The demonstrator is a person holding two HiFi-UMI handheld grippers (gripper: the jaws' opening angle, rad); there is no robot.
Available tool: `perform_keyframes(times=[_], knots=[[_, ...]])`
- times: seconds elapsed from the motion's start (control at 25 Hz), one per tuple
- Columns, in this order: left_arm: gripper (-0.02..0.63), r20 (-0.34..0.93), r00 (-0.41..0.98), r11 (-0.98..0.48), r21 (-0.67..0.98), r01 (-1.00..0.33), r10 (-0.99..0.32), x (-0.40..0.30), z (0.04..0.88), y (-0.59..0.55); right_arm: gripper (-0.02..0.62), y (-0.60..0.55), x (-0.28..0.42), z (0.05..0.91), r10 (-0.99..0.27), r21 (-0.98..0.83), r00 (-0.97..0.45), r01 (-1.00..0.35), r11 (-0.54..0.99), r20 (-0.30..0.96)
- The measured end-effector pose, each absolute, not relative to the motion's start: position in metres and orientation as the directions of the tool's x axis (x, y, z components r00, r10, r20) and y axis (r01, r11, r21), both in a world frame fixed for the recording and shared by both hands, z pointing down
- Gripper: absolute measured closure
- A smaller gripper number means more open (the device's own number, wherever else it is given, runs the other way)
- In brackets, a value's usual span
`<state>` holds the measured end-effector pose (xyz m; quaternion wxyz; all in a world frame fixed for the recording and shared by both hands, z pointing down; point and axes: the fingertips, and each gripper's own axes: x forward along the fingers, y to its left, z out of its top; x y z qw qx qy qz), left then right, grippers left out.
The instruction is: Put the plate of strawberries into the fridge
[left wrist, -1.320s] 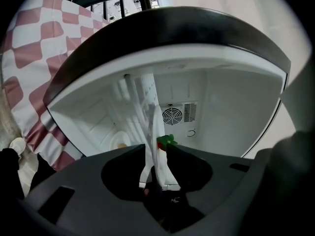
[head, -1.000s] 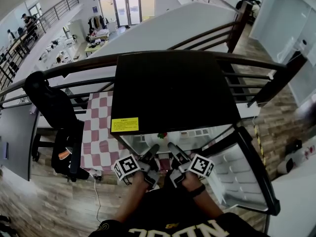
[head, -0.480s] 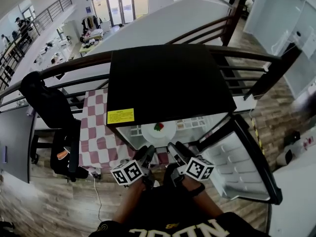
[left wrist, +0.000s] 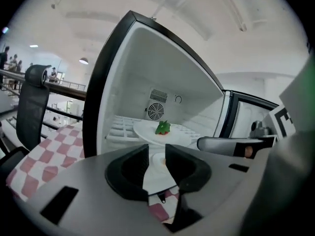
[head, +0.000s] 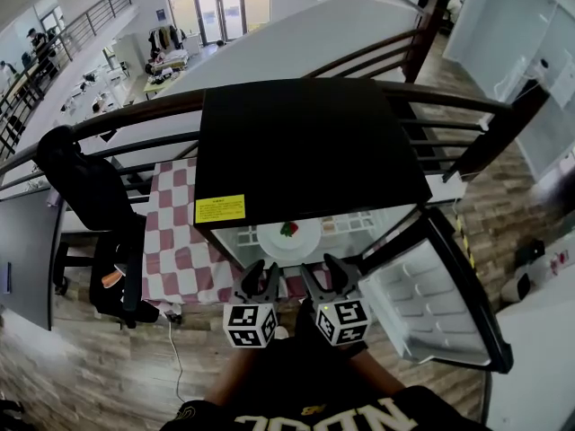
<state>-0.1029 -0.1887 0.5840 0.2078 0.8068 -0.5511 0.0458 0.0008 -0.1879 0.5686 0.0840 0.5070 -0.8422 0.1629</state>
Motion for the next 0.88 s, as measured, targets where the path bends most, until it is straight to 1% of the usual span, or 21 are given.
perform_keyframes(times=[0.04, 0.08, 0.16, 0.2, 0.4, 0.88], knots=[[0.5, 0.306, 0.385, -0.31, 0.265, -0.913, -0.871, -0.102, 0.583, -0.19, 0.356, -0.188, -0.002, 0.568, -0.827, -0.157, -0.468, -0.883, 0.441, 0.31], [0.509, 0.31, 0.383, -0.314, 0.25, -0.916, -0.871, -0.102, 0.584, -0.191, 0.375, -0.189, -0.005, 0.568, -0.826, -0.133, -0.468, -0.883, 0.45, 0.313], [0.541, 0.314, 0.374, -0.318, 0.215, -0.923, -0.873, -0.101, 0.585, -0.193, 0.44, -0.19, -0.01, 0.571, -0.82, -0.104, -0.474, -0.878, 0.467, 0.321], [0.556, 0.314, 0.37, -0.32, 0.2, -0.926, -0.874, -0.101, 0.585, -0.195, 0.458, -0.19, -0.012, 0.572, -0.817, -0.096, -0.476, -0.876, 0.472, 0.326], [0.584, 0.319, 0.348, -0.324, 0.128, -0.937, -0.881, -0.097, 0.583, -0.206, 0.534, -0.2, -0.012, 0.573, -0.825, -0.057, -0.462, -0.88, 0.471, 0.325], [0.586, 0.348, 0.311, -0.286, 0.124, -0.95, -0.884, -0.091, 0.583, -0.24, 0.543, -0.234, -0.009, 0.576, -0.806, -0.08, -0.482, -0.87, 0.486, 0.344]])
